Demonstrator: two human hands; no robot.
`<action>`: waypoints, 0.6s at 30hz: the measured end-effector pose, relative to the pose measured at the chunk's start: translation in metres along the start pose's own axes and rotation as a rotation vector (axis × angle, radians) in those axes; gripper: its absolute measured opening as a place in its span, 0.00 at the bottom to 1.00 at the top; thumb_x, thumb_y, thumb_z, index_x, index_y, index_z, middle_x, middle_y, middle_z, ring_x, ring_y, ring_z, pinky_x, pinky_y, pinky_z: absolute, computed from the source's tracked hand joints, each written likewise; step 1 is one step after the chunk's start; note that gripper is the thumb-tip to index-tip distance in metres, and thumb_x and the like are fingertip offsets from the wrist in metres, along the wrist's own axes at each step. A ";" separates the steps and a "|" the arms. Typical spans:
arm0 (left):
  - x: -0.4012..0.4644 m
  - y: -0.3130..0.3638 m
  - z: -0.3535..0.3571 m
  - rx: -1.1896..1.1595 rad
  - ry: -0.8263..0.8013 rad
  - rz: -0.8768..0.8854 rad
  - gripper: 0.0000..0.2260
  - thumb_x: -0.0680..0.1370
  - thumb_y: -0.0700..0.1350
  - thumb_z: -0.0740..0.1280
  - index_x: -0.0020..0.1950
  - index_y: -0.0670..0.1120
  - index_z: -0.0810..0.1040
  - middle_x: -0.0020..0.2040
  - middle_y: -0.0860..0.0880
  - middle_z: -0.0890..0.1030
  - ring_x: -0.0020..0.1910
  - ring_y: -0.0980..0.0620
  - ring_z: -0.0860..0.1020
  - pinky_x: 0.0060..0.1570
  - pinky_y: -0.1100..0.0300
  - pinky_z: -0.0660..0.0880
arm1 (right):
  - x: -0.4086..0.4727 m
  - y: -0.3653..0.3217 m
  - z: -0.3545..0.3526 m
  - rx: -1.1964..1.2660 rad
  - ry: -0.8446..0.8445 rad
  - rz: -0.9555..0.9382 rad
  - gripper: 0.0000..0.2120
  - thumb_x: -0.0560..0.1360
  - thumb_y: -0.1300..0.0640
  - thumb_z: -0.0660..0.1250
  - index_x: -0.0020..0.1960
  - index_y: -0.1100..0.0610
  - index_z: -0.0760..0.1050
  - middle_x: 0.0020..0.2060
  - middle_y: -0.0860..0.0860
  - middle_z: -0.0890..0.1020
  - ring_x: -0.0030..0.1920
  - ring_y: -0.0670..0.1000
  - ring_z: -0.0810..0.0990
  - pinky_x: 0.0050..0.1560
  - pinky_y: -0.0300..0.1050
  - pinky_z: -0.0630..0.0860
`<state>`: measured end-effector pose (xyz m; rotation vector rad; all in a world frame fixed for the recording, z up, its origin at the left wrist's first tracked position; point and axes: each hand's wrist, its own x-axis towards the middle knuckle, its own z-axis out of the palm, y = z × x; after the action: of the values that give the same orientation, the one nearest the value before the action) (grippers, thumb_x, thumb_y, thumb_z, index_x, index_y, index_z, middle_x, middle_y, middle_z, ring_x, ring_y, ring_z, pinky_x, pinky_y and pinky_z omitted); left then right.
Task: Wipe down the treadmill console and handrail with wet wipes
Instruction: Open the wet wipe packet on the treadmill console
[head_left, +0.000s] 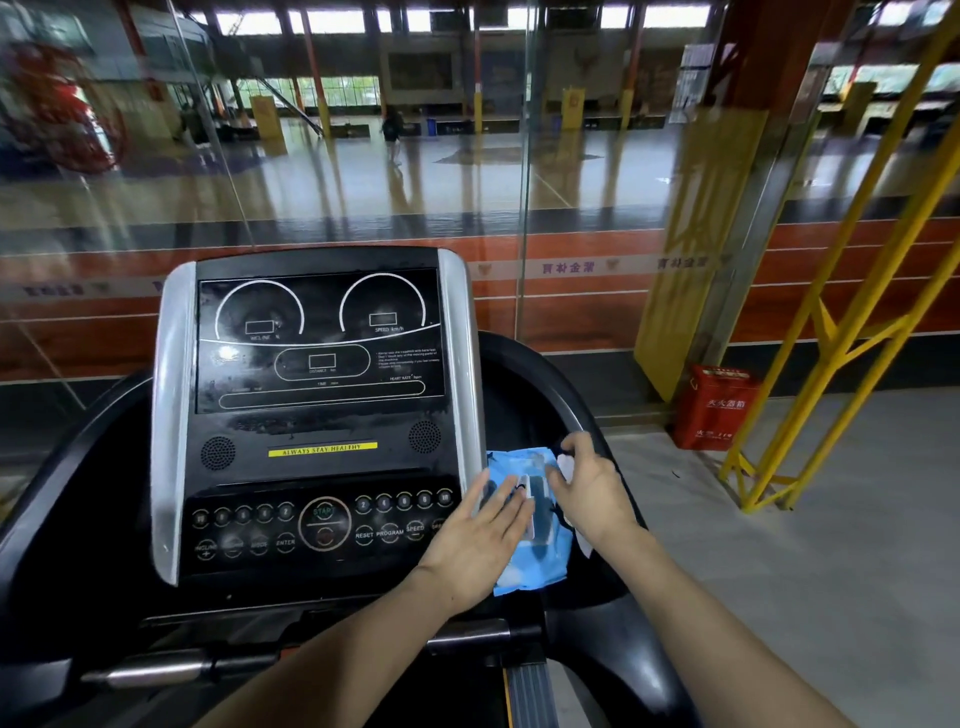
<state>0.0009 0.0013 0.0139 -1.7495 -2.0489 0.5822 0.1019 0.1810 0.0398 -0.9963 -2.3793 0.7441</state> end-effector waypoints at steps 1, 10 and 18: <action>0.005 0.002 0.000 0.017 -0.030 0.017 0.34 0.84 0.48 0.56 0.84 0.39 0.40 0.85 0.39 0.46 0.83 0.38 0.37 0.71 0.31 0.23 | -0.003 0.001 -0.003 0.045 0.016 0.020 0.15 0.79 0.50 0.70 0.60 0.51 0.67 0.50 0.54 0.82 0.46 0.58 0.82 0.46 0.53 0.80; 0.033 0.017 -0.007 0.077 -0.253 0.026 0.28 0.85 0.51 0.56 0.84 0.43 0.56 0.84 0.41 0.55 0.83 0.35 0.35 0.71 0.23 0.33 | -0.031 0.004 -0.024 0.247 0.006 0.065 0.17 0.80 0.47 0.69 0.61 0.48 0.63 0.52 0.47 0.77 0.48 0.49 0.76 0.49 0.45 0.70; 0.025 0.005 -0.015 -0.026 -0.140 0.051 0.26 0.83 0.49 0.58 0.81 0.45 0.63 0.83 0.41 0.60 0.83 0.37 0.36 0.75 0.28 0.32 | -0.042 -0.022 -0.040 0.472 0.039 0.126 0.11 0.79 0.64 0.56 0.55 0.50 0.65 0.44 0.51 0.76 0.41 0.51 0.76 0.44 0.50 0.75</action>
<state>0.0097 0.0280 0.0242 -1.8274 -2.1192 0.7147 0.1417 0.1487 0.0757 -0.9449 -1.9802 1.2469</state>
